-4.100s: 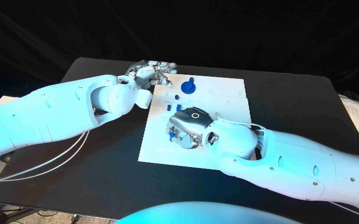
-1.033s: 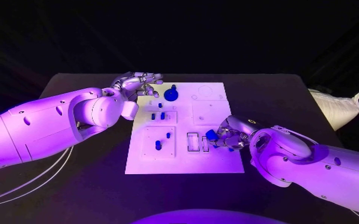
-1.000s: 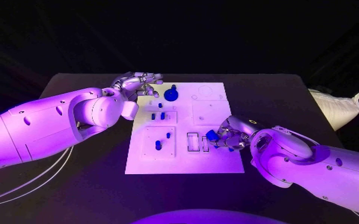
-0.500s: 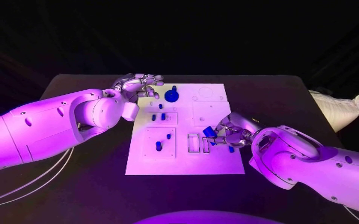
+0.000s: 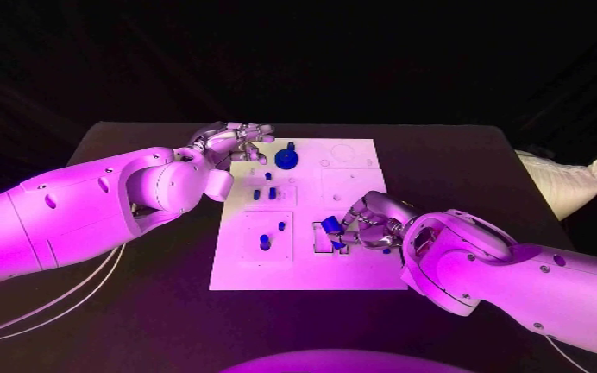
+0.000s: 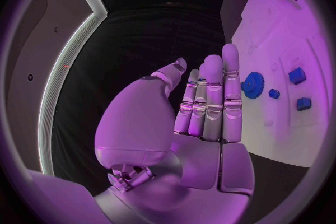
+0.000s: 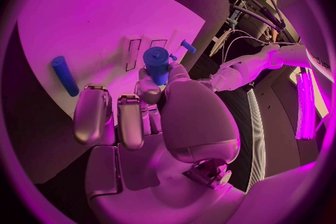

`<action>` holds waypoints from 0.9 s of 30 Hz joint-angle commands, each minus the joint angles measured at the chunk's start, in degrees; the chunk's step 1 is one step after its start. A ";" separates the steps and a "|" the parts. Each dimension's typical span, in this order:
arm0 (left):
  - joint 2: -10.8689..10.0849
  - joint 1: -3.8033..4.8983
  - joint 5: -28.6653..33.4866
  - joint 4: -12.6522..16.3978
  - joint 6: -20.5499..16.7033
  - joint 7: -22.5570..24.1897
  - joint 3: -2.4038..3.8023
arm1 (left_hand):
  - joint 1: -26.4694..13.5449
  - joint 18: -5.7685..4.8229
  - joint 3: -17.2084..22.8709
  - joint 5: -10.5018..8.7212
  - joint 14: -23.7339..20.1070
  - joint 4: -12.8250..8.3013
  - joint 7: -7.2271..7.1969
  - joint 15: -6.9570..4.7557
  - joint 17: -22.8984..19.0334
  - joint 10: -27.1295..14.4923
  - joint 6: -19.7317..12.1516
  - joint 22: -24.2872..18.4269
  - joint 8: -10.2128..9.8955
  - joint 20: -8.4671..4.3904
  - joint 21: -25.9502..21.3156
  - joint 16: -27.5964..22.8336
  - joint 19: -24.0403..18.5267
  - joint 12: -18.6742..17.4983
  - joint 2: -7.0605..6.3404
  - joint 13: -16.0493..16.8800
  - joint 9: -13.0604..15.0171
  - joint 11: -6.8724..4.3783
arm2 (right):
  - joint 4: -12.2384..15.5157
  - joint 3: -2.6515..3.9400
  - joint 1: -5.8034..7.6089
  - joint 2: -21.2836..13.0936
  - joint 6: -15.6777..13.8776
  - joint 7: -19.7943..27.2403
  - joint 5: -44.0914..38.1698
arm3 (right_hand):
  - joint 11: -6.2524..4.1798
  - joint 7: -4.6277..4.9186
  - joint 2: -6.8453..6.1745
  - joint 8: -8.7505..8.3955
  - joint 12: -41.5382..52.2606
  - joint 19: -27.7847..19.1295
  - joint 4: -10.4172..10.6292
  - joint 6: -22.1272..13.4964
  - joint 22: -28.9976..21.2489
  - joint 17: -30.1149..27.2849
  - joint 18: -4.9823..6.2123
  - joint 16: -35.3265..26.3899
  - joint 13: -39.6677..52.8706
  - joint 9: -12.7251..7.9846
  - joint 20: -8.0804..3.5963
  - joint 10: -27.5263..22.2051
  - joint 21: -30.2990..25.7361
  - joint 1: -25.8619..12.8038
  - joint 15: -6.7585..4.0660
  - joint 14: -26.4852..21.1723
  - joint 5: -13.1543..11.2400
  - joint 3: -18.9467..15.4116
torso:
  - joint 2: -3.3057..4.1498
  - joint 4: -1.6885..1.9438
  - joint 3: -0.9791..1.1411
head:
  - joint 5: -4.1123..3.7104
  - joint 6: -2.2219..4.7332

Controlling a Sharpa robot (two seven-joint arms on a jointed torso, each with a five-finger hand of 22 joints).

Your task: Assemble the parts on the task board

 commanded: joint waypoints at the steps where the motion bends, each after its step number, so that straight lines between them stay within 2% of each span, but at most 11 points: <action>1: 0.14 -0.01 0.32 0.18 1.00 0.25 0.04 | 0.24 1.05 -0.44 0.35 -0.37 -0.04 -0.17 0.17 -0.08 -0.23 -0.41 -0.10 0.17 -0.04 -0.19 0.22 0.50 0.31 0.37 0.08 -0.06 0.02 | -0.45 0.00 -0.03 0.68 2.02 -1.15 0.56 | -0.13 -0.15 0.10 0.39 -0.42 0.01 0.10 0.82 0.01 1.68 -0.80 0.07 -0.06 2.10 -0.34 -0.23 0.14 -1.39 -0.48 3.52 0.32 -0.61 | 0.04 -0.05 0.07 | 0.13 0.00; 5: 0.17 -0.01 0.33 0.19 1.03 0.24 0.04 | 0.24 1.05 -0.44 0.35 -0.37 -0.04 -0.17 0.17 -0.08 -0.23 -0.41 -0.10 0.17 -0.04 -0.19 0.22 0.50 0.31 0.37 0.08 -0.06 0.02 | -0.90 -0.01 -0.07 1.30 2.27 -1.43 0.36 | -0.26 -0.34 0.41 0.65 -0.64 0.02 0.12 1.16 0.04 1.72 -0.80 0.08 0.06 2.43 -0.41 -0.07 0.15 -2.61 -0.59 3.53 0.16 -1.32 | 0.04 0.10 0.06 | 0.10 -0.09; 7: 0.18 -0.01 0.33 0.17 1.03 0.24 0.04 | 0.24 1.05 -0.44 0.35 -0.37 -0.04 -0.17 0.17 -0.08 -0.23 -0.41 -0.10 0.17 -0.04 -0.19 0.22 0.50 0.31 0.37 0.08 -0.06 0.02 | -1.08 -0.01 -0.10 1.61 2.08 -1.46 0.06 | -0.35 -0.47 -0.01 0.85 -0.81 0.00 0.05 1.35 0.01 1.65 -0.79 0.03 0.20 2.73 -0.47 0.06 0.12 -3.96 -0.66 3.52 -1.95 -2.47 | 0.04 0.04 0.07 | 0.21 -0.12; 10: 0.18 -0.01 0.27 0.16 1.03 0.18 0.04 | 0.36 1.05 -0.55 0.35 -0.46 -0.08 -0.13 0.20 -0.13 -0.41 -0.55 -0.21 0.21 -0.02 -0.33 0.22 0.52 0.41 0.42 0.09 -0.08 0.06 | -1.39 -0.02 -0.16 2.10 1.64 -1.58 -0.55 | -0.45 -0.55 0.24 1.04 -1.60 -0.03 0.00 1.28 -0.03 1.24 -0.77 -0.25 0.05 3.24 -0.58 0.00 0.06 -5.23 -0.74 3.43 -5.97 -3.88 | 0.06 -0.01 0.09 | 0.24 -0.07; 14: 0.25 -0.01 -0.08 0.15 1.07 0.07 0.04 | 0.64 1.05 -0.49 0.36 -0.50 -0.21 -0.14 0.18 -0.16 -0.49 -0.58 -0.28 0.27 -0.03 -0.41 0.23 0.55 0.50 0.56 0.10 -0.09 0.04 | -1.94 -0.03 -0.22 2.61 1.13 -2.13 -1.31 | -0.45 -0.61 0.50 1.20 -2.03 -0.05 0.09 1.29 -0.07 0.98 -0.78 -0.44 0.05 3.58 -0.56 -0.01 0.01 -6.31 -0.76 3.39 -7.56 -4.85 | 0.03 0.00 0.04 | 0.06 -0.01; 17: 0.30 -0.01 -0.20 0.15 1.11 0.02 0.04 | 0.73 1.06 -0.48 0.36 -0.52 -0.25 -0.14 0.18 -0.17 -0.51 -0.59 -0.30 0.29 -0.03 -0.43 0.24 0.56 0.53 0.59 0.10 -0.09 0.03 | -2.32 -0.04 -0.24 2.83 0.98 -2.60 -2.23 | -0.44 -0.59 0.60 1.24 -2.75 -0.09 0.07 1.18 -0.15 0.69 -0.77 -0.64 -0.32 3.81 -0.55 -0.25 -0.06 -6.82 -0.75 3.33 -8.81 -5.51 | 0.04 -0.06 0.09 | 0.22 -0.09; 18: 0.31 -0.01 -0.22 0.15 1.12 0.00 0.04 | 0.73 1.06 -0.48 0.36 -0.52 -0.25 -0.14 0.18 -0.17 -0.51 -0.59 -0.30 0.29 -0.03 -0.43 0.24 0.56 0.53 0.59 0.10 -0.09 0.03 | -2.43 -0.04 -0.24 2.88 0.99 -2.76 -2.63 | -0.40 -0.55 0.64 1.24 -3.19 -0.15 0.06 1.03 -0.27 0.49 -0.75 -0.80 -0.51 3.95 -0.54 -0.41 -0.15 -7.41 -0.73 3.28 -10.69 -6.06 | 0.04 -0.06 0.09 | 0.22 -0.10; 19: 0.31 -0.01 -0.24 0.15 1.13 -0.04 0.04 | 0.73 1.06 -0.48 0.36 -0.52 -0.25 -0.14 0.18 -0.17 -0.51 -0.59 -0.30 0.29 -0.03 -0.43 0.24 0.56 0.53 0.59 0.10 -0.09 0.03 | -2.52 -0.04 -0.25 2.92 0.96 -2.88 -3.02 | -0.27 -0.49 0.59 1.15 -4.19 -0.25 0.12 0.71 -0.46 0.09 -0.72 -1.09 -1.19 4.07 -0.51 -0.89 -0.31 -8.39 -0.68 3.18 -13.82 -6.83 | 0.05 -0.05 0.09 | 0.21 -0.11; 22: 0.31 -0.01 -0.27 0.14 1.20 -0.12 0.04 | 1.19 1.07 -0.29 0.37 -0.57 -0.47 -0.15 0.15 -0.22 -0.62 -0.64 -0.39 0.38 -0.06 -0.53 0.26 0.62 0.65 0.86 0.11 -0.10 0.02 | -2.69 -0.06 -0.26 2.98 0.77 -3.04 -3.97 | 0.15 -0.02 -0.66 0.71 -9.15 -0.61 0.28 -0.52 -1.06 -0.29 -0.62 -1.49 -5.11 4.23 -0.35 -3.44 -0.78 -10.78 -0.33 3.02 -22.40 -8.21 | 0.03 -0.05 0.09 | 0.25 -0.15; 25: 0.32 -0.01 -0.29 0.12 1.27 -0.17 0.04 | 1.35 1.07 -0.22 0.37 -0.60 -0.54 -0.14 0.14 -0.24 -0.67 -0.66 -0.42 0.42 -0.06 -0.57 0.27 0.64 0.71 0.96 0.11 -0.10 0.02 | -2.70 -0.06 -0.29 2.95 0.59 -3.11 -5.23 | 0.30 0.20 -1.80 0.60 -11.40 -0.81 0.32 -1.00 -1.42 -0.43 -0.55 -1.66 -6.85 4.38 -0.20 -4.49 -1.06 -12.19 -0.16 2.97 -23.32 -8.13 | 0.01 -0.04 0.12 | 0.23 -0.15; 27: 0.32 -0.01 -0.29 0.10 1.28 -0.19 0.04 | 1.36 1.07 -0.22 0.37 -0.60 -0.55 -0.14 0.14 -0.24 -0.67 -0.66 -0.42 0.42 -0.07 -0.57 0.27 0.65 0.71 0.97 0.11 -0.10 0.02 | -2.65 -0.07 -0.30 2.89 0.61 -3.13 -5.79 | 0.32 0.22 -1.89 0.59 -11.69 -0.83 0.30 -1.04 -1.47 -0.47 -0.54 -1.70 -7.08 4.41 -0.18 -4.62 -1.09 -12.23 -0.15 2.96 -23.26 -8.03 | 0.03 -0.05 0.14 | 0.21 -0.15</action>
